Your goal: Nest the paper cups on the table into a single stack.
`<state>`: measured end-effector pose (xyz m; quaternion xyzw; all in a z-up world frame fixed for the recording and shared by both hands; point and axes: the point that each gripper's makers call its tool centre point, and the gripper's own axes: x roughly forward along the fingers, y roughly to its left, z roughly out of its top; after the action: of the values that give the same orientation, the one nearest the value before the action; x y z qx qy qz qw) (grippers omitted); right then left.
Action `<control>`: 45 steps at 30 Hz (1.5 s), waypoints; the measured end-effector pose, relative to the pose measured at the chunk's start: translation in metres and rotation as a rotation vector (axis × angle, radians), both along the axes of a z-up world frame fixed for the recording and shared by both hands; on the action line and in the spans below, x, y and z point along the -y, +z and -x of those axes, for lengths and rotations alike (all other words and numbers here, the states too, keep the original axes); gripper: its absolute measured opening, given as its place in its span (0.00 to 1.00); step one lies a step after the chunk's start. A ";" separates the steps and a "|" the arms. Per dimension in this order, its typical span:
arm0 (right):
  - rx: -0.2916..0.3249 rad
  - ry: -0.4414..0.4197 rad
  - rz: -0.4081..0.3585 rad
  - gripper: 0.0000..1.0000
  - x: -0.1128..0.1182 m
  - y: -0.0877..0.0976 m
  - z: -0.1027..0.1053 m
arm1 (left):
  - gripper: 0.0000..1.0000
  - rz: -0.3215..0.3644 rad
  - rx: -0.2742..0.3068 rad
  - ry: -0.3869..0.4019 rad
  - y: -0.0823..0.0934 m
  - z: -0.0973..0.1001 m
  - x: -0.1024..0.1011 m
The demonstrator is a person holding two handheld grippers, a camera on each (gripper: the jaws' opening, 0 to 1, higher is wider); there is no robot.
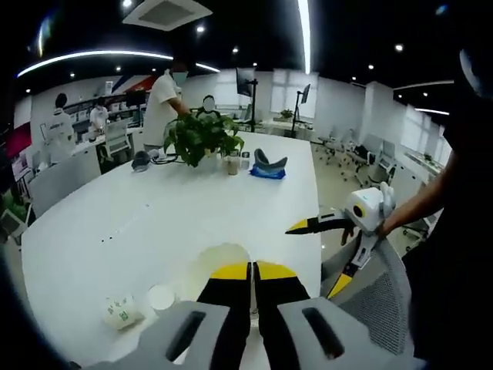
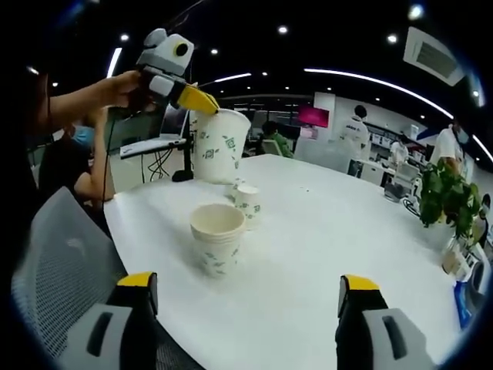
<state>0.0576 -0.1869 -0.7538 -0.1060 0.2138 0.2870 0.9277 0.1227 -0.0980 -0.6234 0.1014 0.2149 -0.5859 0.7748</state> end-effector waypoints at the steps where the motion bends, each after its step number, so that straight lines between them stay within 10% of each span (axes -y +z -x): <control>1: -0.001 0.002 0.001 0.99 0.000 0.000 0.000 | 0.00 -0.009 0.002 -0.005 -0.002 0.004 0.003; 29: -0.001 -0.008 0.011 0.98 0.002 -0.001 0.000 | 0.00 -0.183 0.134 -0.054 -0.085 0.020 0.022; 45: -0.002 -0.019 0.014 0.97 0.005 -0.003 -0.001 | 0.00 -0.173 -0.025 -0.088 -0.115 0.035 0.025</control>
<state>0.0589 -0.1918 -0.7565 -0.1102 0.2178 0.2770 0.9294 0.0878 -0.1232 -0.7382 0.1700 0.2695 -0.5999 0.7339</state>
